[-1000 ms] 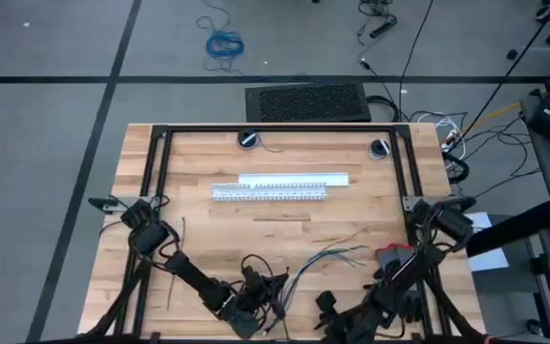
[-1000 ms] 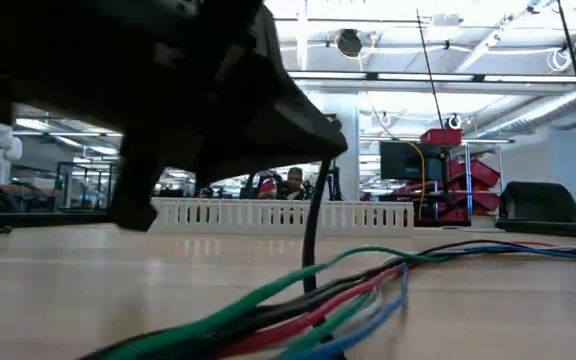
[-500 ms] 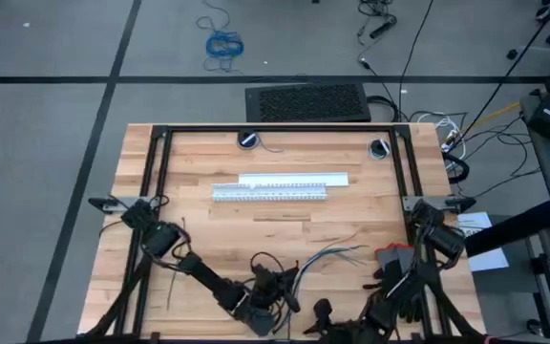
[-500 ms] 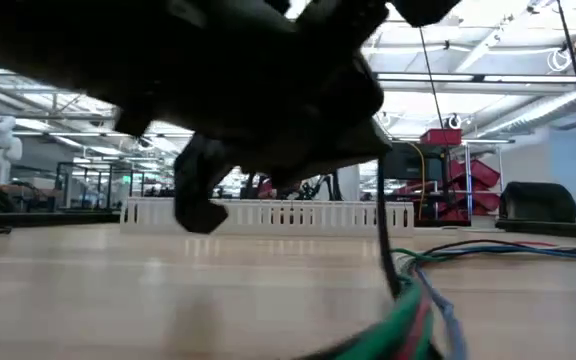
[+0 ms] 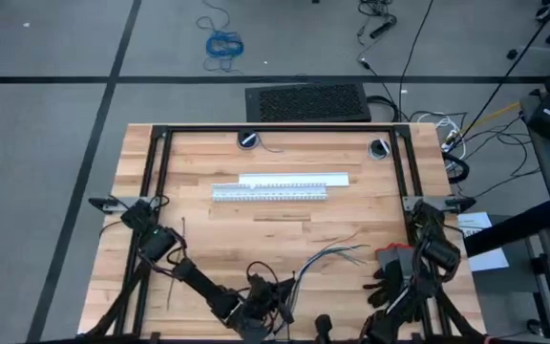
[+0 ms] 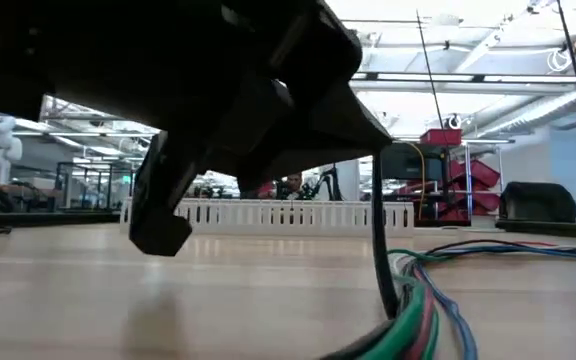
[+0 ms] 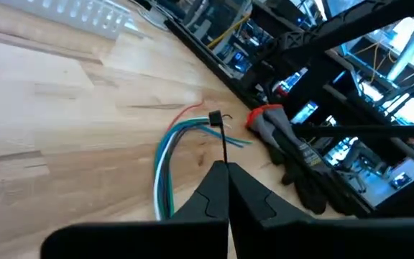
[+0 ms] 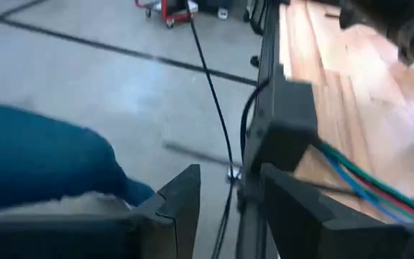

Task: Ziptie cables
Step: Assemble the cable wires with the together using a zip tie

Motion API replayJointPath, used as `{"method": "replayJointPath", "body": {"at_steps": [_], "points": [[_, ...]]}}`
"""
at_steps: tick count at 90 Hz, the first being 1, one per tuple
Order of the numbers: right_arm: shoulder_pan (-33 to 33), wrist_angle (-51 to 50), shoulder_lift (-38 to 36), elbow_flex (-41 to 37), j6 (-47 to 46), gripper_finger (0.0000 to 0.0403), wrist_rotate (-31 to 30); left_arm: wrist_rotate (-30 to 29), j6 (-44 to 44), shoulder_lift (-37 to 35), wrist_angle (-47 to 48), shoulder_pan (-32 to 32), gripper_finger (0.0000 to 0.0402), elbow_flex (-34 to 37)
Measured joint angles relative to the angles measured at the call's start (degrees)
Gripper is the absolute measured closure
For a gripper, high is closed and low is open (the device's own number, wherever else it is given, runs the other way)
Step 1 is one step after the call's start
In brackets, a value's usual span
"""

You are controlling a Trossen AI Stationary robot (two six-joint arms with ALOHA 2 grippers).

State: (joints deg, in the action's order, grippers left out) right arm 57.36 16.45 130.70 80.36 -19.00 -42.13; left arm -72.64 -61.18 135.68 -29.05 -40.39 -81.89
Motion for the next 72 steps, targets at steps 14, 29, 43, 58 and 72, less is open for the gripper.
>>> {"method": "replayJointPath", "body": {"at_steps": [14, 29, 43, 58, 72], "points": [[0.26, -0.47, 3.21, 1.97, 1.82, 0.0268, 0.40, 0.08, 2.04, 0.00, 0.69, -0.70, 0.0401, 0.02], [0.09, -0.58, 7.16, 5.47, 4.60, 0.0268, -1.62, 0.66, 1.61, 0.00, 2.45, -1.15, 0.0401, 0.04], [0.34, -2.24, 10.59, 9.97, 10.26, 0.0268, -7.36, 1.62, 1.59, 0.00, 2.74, -1.54, 0.0401, 0.04], [0.90, -3.46, 12.85, 14.61, 14.72, 0.0268, -11.77, 3.02, 1.56, 0.00, 2.71, -1.98, 0.0401, 0.04], [0.92, -3.49, 13.91, 16.60, 15.25, 0.0268, -11.53, 3.03, 1.56, 0.00, 2.65, -2.19, 0.0401, 0.04]]}}
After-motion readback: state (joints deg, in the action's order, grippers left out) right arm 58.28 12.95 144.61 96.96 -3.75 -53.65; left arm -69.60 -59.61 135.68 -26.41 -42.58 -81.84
